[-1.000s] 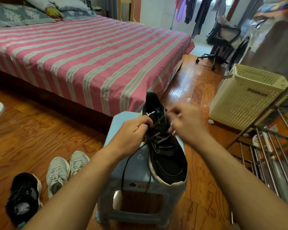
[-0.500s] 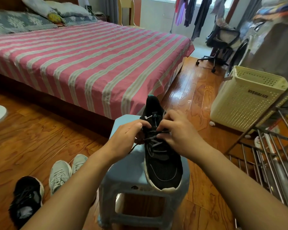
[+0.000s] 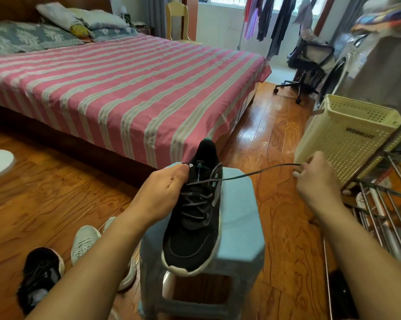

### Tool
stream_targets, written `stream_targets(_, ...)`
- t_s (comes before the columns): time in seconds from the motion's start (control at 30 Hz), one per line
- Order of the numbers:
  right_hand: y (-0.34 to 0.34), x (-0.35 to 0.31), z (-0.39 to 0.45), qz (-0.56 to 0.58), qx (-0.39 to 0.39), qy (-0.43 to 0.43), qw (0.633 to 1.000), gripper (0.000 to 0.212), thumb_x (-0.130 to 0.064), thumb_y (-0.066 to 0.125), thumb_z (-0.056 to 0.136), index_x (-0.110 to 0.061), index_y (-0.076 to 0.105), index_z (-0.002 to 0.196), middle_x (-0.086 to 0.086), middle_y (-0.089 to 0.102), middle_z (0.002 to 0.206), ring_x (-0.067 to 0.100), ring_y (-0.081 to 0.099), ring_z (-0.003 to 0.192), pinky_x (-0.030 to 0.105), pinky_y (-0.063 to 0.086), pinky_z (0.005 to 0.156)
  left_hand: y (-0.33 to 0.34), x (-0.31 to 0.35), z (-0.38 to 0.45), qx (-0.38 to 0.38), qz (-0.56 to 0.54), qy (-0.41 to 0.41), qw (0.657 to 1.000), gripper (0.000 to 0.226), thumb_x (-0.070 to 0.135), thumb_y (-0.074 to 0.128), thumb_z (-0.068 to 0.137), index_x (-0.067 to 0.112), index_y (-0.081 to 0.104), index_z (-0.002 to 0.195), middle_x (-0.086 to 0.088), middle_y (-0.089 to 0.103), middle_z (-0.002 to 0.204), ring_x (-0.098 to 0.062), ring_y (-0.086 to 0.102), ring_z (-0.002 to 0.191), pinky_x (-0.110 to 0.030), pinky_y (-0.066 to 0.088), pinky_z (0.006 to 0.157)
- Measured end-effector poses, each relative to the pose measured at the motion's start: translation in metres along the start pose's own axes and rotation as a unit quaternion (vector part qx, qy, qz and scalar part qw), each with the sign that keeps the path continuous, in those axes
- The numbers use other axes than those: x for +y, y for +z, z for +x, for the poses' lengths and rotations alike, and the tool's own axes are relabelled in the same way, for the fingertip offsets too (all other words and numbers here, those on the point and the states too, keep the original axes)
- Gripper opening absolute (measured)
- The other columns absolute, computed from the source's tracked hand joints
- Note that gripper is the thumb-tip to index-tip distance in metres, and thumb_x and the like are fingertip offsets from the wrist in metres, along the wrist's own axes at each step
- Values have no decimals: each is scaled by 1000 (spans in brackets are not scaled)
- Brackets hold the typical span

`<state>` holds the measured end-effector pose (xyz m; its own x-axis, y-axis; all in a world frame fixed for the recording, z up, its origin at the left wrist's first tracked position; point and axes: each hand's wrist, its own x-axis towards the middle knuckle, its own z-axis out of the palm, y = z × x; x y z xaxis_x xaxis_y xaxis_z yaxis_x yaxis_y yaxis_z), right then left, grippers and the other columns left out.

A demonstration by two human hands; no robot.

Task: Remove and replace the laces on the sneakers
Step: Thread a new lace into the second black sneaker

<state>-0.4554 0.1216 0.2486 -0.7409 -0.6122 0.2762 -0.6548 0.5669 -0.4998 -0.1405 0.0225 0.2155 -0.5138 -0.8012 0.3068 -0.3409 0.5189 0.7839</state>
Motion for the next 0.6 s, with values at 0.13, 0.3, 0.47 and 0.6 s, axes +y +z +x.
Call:
stream_targets(0.13,-14,-24,-27,188,-398,-35,897,18,-22,61,100,-7,70,108,3,48,70,13,38,56,26,28,53,4,7,-6,21,121,-20,992,20,51,55,95,35,62,103,13,43,103,-10,48,101,-36,46,91)
stream_targets(0.3,-46,-60,-70,216,-732,-166,624,21,-21,54,102,-3,65,108,5,29,64,17,21,53,34,18,51,9,58,-39,-150,70,172,971,69,14,64,82,31,47,147,9,49,142,-12,37,141,-40,27,122)
stream_targets(0.47,-60,-42,-63,146,-602,-194,761,10,-17,62,98,-14,71,94,6,52,70,17,42,58,28,34,52,11,77,-79,-259,52,66,962,13,44,49,104,42,59,112,10,66,92,-7,62,91,-34,51,80)
stream_targets(0.6,-25,7,-35,-153,-247,-127,949,34,-38,44,105,-21,72,110,8,59,109,34,55,114,42,46,97,4,74,-88,-267,112,55,956,26,46,43,106,31,63,96,15,62,81,-2,58,79,-19,41,65)
